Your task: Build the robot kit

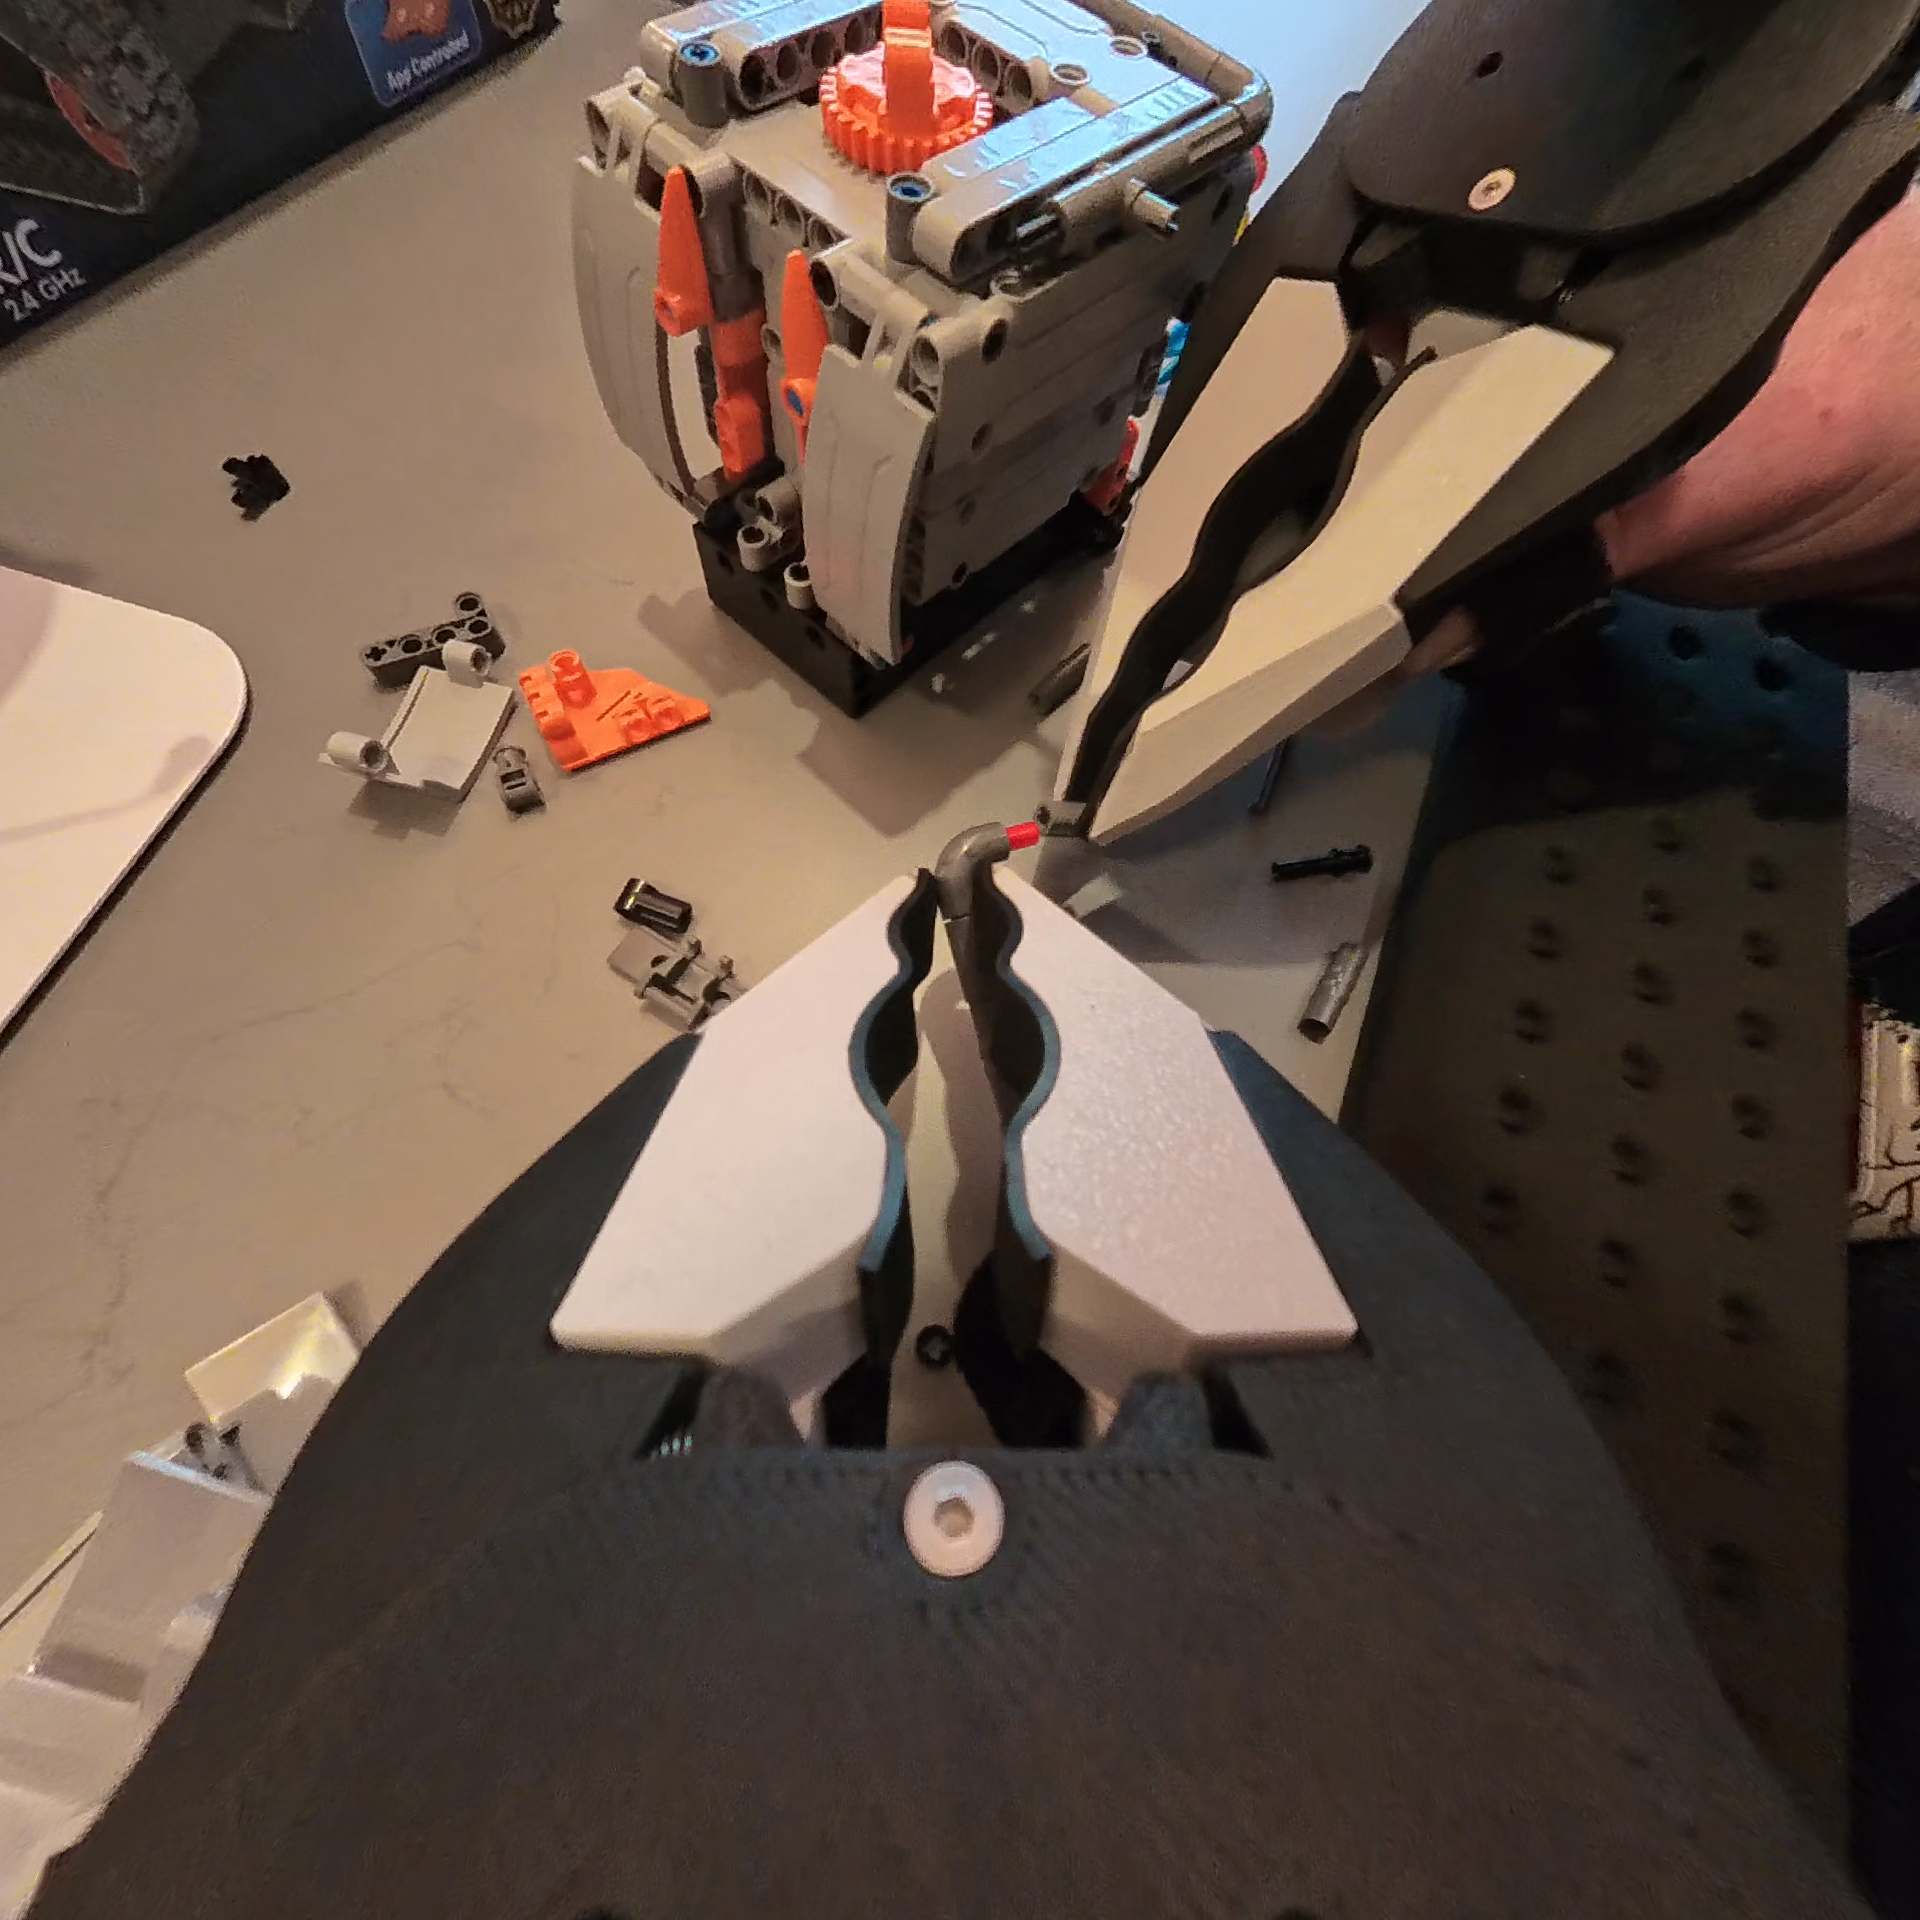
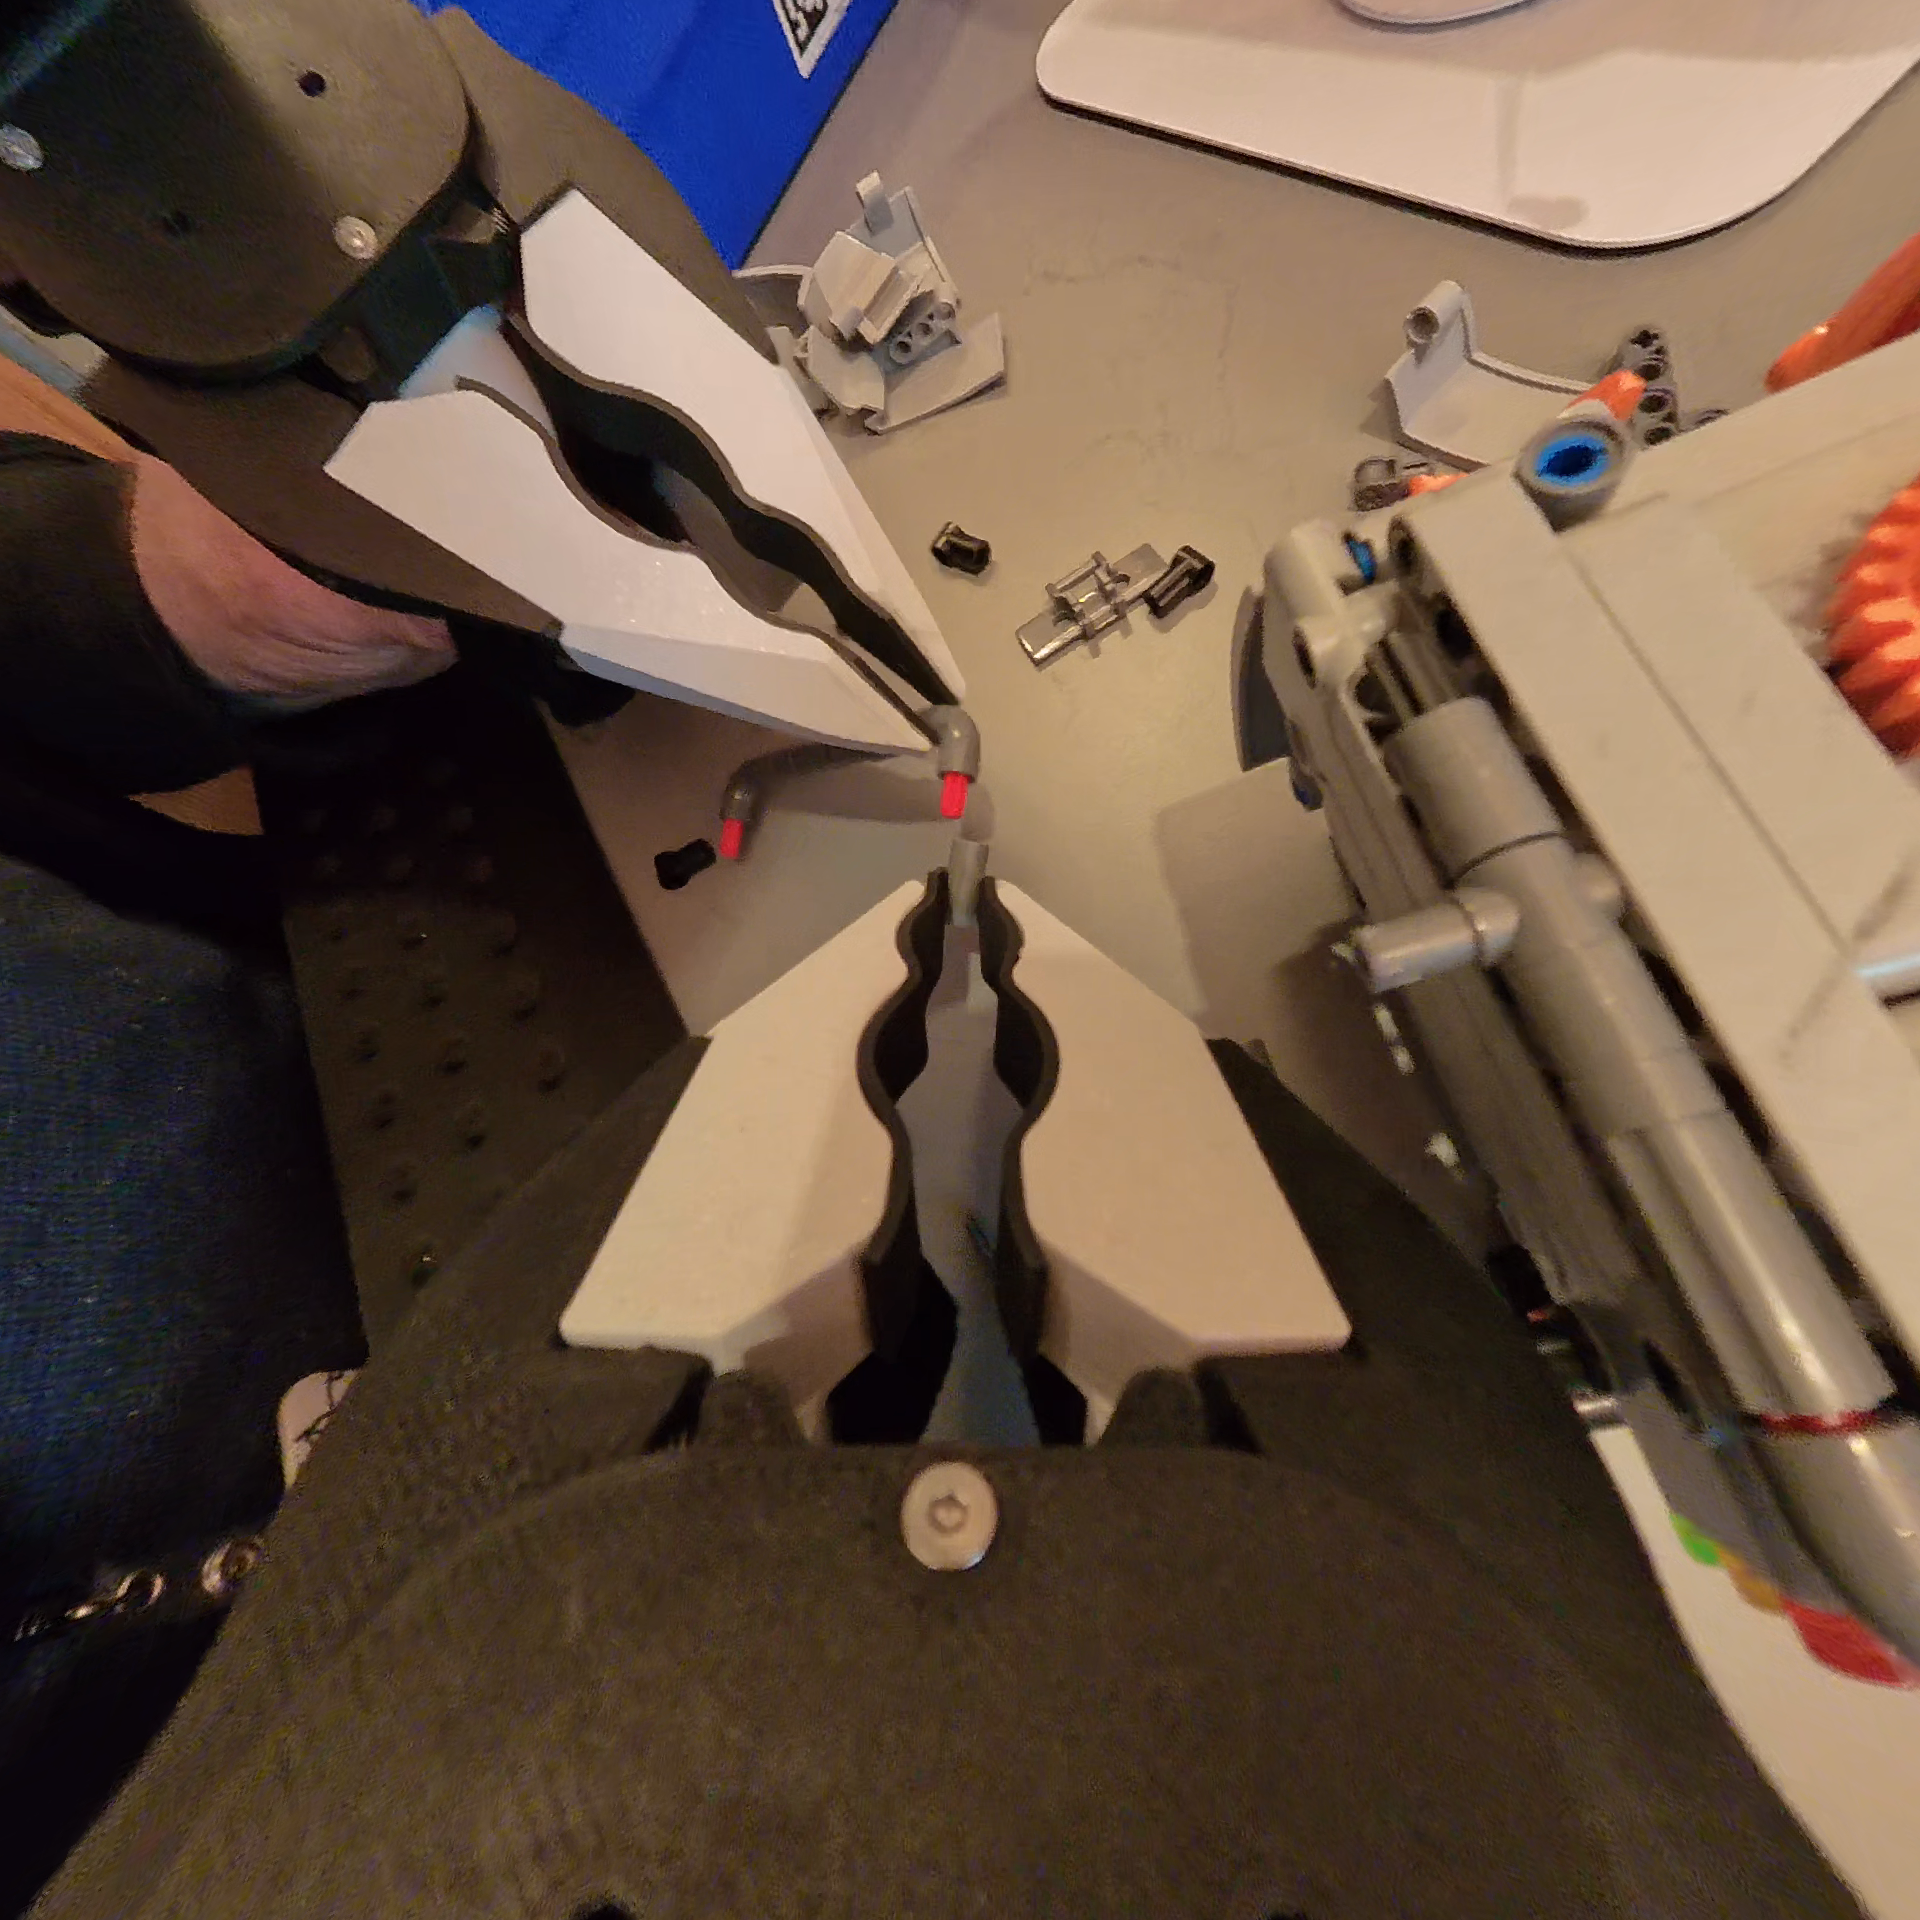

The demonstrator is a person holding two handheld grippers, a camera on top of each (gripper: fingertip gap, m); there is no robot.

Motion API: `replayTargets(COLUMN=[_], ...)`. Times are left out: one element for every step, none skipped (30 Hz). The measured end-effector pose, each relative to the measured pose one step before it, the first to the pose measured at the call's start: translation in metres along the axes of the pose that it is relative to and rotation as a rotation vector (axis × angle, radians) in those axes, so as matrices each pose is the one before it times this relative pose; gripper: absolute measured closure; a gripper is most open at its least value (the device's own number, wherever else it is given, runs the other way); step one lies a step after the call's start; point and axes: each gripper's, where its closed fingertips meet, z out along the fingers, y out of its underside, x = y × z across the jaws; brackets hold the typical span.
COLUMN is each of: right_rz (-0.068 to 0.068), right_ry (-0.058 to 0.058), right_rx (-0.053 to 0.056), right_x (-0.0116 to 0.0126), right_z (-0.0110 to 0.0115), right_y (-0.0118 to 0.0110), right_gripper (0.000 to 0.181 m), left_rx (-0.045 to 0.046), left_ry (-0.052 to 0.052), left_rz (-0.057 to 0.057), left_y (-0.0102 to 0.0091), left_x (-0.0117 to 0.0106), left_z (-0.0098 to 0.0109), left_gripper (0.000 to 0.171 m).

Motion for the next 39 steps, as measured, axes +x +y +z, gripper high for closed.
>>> replayTargets(right_rz=[0.0025, -0.0006, -0.0012, 0.001, 0.0034, 0.0062, 0.0089, 0.0063, 0.0035, 0.0037, 0.0048, 0.0072, 0.0089, 0.0089, 0.0053, 0.0041, 0.0069, 0.0074, 0.0078, 0.01, 0.0065, 0.0034, 0.0003, -0.0032, -0.0015, 0.0029, 0.0048, 0.0019, 0.0023, 0.0037, 0.002, 0.004, 0.008, 0.0105, 0.0062, -0.0027, -0.0066, -0.0065, -0.0047], right_ry=[-0.0102, -0.0047, -0.0044, -0.0063, -0.002, -0.0033, -0.0098, -0.0084, -0.0055, -0.0073, -0.0087, -0.01, -0.0123, -0.0135, -0.0114, -0.0113, -0.0154, -0.0172, -0.0165, -0.017, -0.0142, -0.0083, -0.0034, -0.006, -0.0126, -0.013, -0.0108, -0.009, -0.0061, -0.0051, -0.0117, -0.0156, -0.0162, -0.0149, -0.0043, 0.0043, 0.0069, 0.0084, 0.0046], right_rx=[0.0045, 0.0023, -0.0018, -0.0019, -0.0017, -0.0006, 0.0034, 0.0059, 0.0034, -0.0001, -0.0004, 0.0019, 0.0027, -0.0027, -0.0069, -0.0052, -0.0025, -0.0022, -0.0007, 0.0021, -0.0036, -0.012, -0.0151, -0.0135, -0.0125, -0.0074, -0.0034, -0.0101, -0.0154, -0.0088, -0.002, 0.0005, 0.0074, 0.0159, 0.0161, 0.0045, -0.0026, 0.0029, 0.007], right_x=[-0.00144, -0.00071, -0.00077, -0.00105, -0.00015, 0.00011, -0.00051, -0.00051, -0.00022, -0.00065, -0.00073, -0.00087, -0.00108, -0.00123, -0.00109, -0.0011, -0.00156, -0.00176, -0.00182, -0.00192, -0.00161, -0.00097, -0.00066, -0.00142, -0.00179, -0.00144, -0.00096, -0.0011, -0.00074, -0.0007, -0.00179, -0.00186, -0.00141, -0.00094, 0.00009, -0.00017, -0.0006, -0.00034, -0.00034], right_z=[-0.00035, -0.00015, 0.00026, 0.00077, 0.00069, 0.0002, -0.00019, -0.00063, -0.00057, -0.00017, -0.0002, -0.00027, -0.00035, 0.00003, 0.00028, 0.0, -0.00014, -0.00013, -0.0001, -0.00031, -0.00004, 0.00044, 0.00057, 0.00093, 0.00089, 0.00064, 0.00039, 0.00109, 0.00163, 0.00152, 0.00096, 0.00003, -0.00105, -0.00157, -0.00143, -0.00047, 0.00035, 0.00004, -0.00059], right_y=[-0.00087, -0.00057, 0.00007, 0.00014, 0.00037, 0.00035, -0.00035, -0.00073, -0.00056, -0.00006, -0.00027, -0.00055, -0.00073, 0.0001, 0.00081, 0.00065, 0.00058, 0.00047, 0.00023, -0.00041, 0.00043, 0.00156, 0.00175, 0.00139, 0.00167, 0.00129, 0.00059, 0.00157, 0.00252, 0.00158, 0.00064, 0.00047, -0.00067, -0.00183, -0.00211, -0.00069, -0.00009, -0.0009, -0.00144], right_gripper=[0.178, 0.178, 0.178, 0.178, 0.178, 0.178, 0.178, 0.178, 0.178, 0.178, 0.178, 0.178, 0.178, 0.178, 0.178, 0.178, 0.178, 0.178, 0.178, 0.178, 0.178, 0.179, 0.179, 0.179, 0.179, 0.179, 0.179, 0.179, 0.178, 0.179, 0.179, 0.179, 0.179, 0.179, 0.179, 0.179, 0.178, 0.178, 0.178], left_rx=[-0.00148, -0.00771, -0.00421, 0.00463, 0.00091, -0.00072, 0.00149, -0.00095, -0.00053, 0.00526, 0.00335, -0.00273, -0.0002, 0.00307, -0.00568, -0.00741, -0.00401, -0.00308, -0.00233, -0.00083, -0.00434, -0.00738, -0.01046, -0.01312, -0.01009, -0.00484, -0.00451, -0.00854, -0.00639, -0.00332, -0.00601, -0.00008, 0.01081, 0.01102, 0.00878, 0.00507, 0.01482, 0.0187, 0.00904], left_ry=[0.0004, -0.008, -0.0007, 0.0032, 0.0034, 0.0009, -0.0055, -0.0056, 0.0004, 0.0019, -0.0006, -0.0025, -0.0052, -0.0037, -0.0002, -0.0057, -0.0079, -0.003, 0.0033, 0.0003, -0.0013, 0.0052, 0.0013, -0.0043, 0.0028, 0.0116, 0.0026, 0.0036, 0.0095, 0.0058, -0.0013, 0.0038, 0.0017, 0.0011, -0.0015, 0.0033, 0.0069, 0.0064, 0.0009], left_rz=[0.0046, 0.0054, 0.0074, 0.006, 0.006, 0.012, 0.0133, 0.0115, 0.0039, 0.0033, 0.0089, 0.0188, 0.0249, 0.0203, 0.0193, 0.03, 0.0356, 0.0312, 0.021, 0.0165, 0.0234, 0.0245, 0.0282, 0.036, 0.029, 0.0186, 0.0186, 0.0206, 0.0183, 0.0137, 0.01, 0.0047, -0.0062, -0.0144, -0.0182, -0.0144, -0.0188, -0.0334, -0.0223], left_y=[0.00079, 0.00124, 0.00049, -0.00087, -0.00035, -0.00026, -0.00061, -0.0002, -0.00032, -0.00124, -0.00105, -0.00026, -0.00067, -0.00122, -0.00016, -0.00001, -0.00033, -0.00035, -0.00022, -0.00042, -0.00023, -0.00007, 0.00008, 0.00042, 0.00004, -0.00039, 0.0, 0.00069, 0.00062, 0.00052, 0.00118, 0.00044, -0.00102, -0.00068, -0.00059, -0.00056, -0.00234, -0.0024, -0.00073], left_x=[0.00093, -0.00077, 0.00019, 0.00094, 0.00107, 0.00112, 0.00054, -0.00009, 0.00028, 0.00021, 0.00002, 0.00021, 0.00003, 0.0003, 0.00083, 0.00094, 0.00105, 0.0013, 0.00139, 0.00072, 0.00097, 0.00159, 0.00164, 0.00107, 0.00145, 0.0019, 0.0008, 0.00134, 0.00245, 0.00216, 0.00123, 0.0017, 0.0008, -0.00043, -0.00152, -0.00085, -0.00036, -0.00098, -0.00121], left_z=[0.00081, 0.00088, 0.00079, 0.00022, 0.00031, -0.00006, -0.00037, -0.00039, -0.00016, -0.00047, -0.00065, -0.00049, -0.00102, -0.00125, -0.00064, -0.00059, -0.00092, -0.00107, -0.00126, -0.00157, -0.00144, -0.00097, -0.00041, -0.00007, -0.00028, -0.00062, -0.00057, -0.00052, -0.00041, -0.00035, -0.00032, -0.00059, -0.0012, -0.00118, -0.00098, -0.00044, -0.00064, -0.0007, -0.00066], left_gripper=[0.166, 0.166, 0.166, 0.166, 0.166, 0.167, 0.166, 0.166, 0.166, 0.166, 0.166, 0.166, 0.166, 0.166, 0.166, 0.166, 0.166, 0.167, 0.167, 0.167, 0.167, 0.166, 0.166, 0.167, 0.167, 0.167, 0.167, 0.167, 0.167, 0.167, 0.167, 0.167, 0.167, 0.167, 0.167, 0.167, 0.167, 0.167, 0.167])
